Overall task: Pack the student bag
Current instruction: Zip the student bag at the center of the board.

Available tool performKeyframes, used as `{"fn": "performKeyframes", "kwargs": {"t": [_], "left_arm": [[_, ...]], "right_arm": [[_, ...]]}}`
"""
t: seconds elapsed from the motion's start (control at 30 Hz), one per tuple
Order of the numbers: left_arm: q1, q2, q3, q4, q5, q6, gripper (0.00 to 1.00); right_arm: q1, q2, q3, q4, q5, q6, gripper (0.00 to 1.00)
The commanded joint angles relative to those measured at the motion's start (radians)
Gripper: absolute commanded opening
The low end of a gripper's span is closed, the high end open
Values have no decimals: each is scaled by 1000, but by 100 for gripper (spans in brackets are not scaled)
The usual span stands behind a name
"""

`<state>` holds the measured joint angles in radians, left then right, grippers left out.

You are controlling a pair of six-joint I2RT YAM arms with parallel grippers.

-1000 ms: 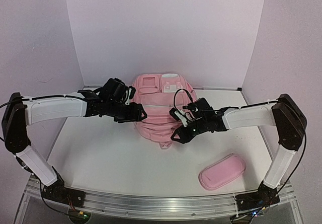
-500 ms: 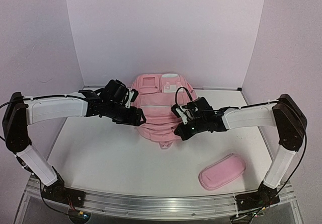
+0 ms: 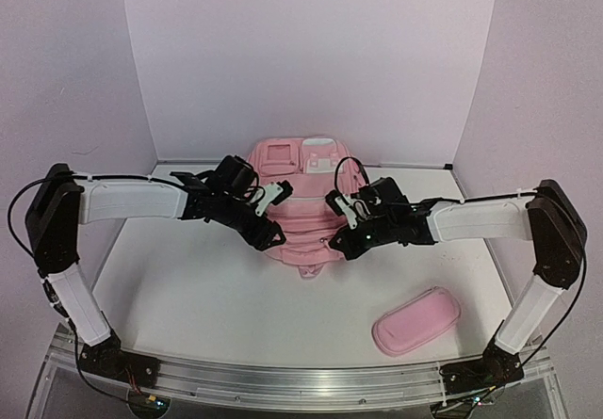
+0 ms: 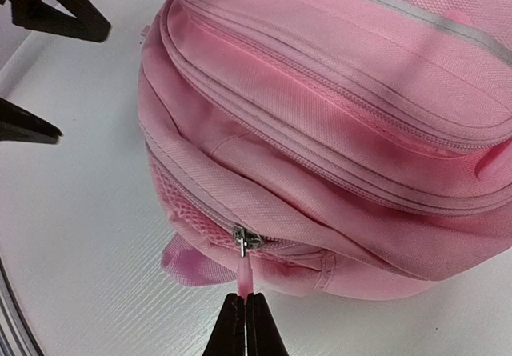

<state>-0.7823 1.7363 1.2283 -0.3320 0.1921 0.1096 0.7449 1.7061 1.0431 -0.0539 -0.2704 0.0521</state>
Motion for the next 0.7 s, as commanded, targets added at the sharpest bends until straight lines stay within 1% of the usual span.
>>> {"fn": "performKeyframes", "kwargs": {"t": [0.0, 0.13, 0.27, 0.33, 0.47, 0.57, 0.67], "left_arm": [[-13, 93, 112, 39, 39, 139, 65], [-16, 130, 136, 66, 34, 124, 64], [-15, 134, 133, 74, 22, 107, 64], [-16, 132, 129, 76, 18, 102, 64], [-15, 136, 132, 69, 13, 97, 64], [-16, 142, 139, 64, 11, 92, 64], [-16, 148, 141, 61, 12, 88, 64]], "right_arm": [[-22, -14, -4, 3, -29, -9, 0], [-22, 20, 5, 8, -104, -17, 0], [-22, 85, 42, 41, -110, -6, 0], [-22, 113, 63, 46, -115, -1, 4], [-21, 141, 77, 46, -123, 10, 24], [-21, 141, 69, 77, -119, 17, 40], [-20, 135, 66, 85, -120, 36, 44]]}}
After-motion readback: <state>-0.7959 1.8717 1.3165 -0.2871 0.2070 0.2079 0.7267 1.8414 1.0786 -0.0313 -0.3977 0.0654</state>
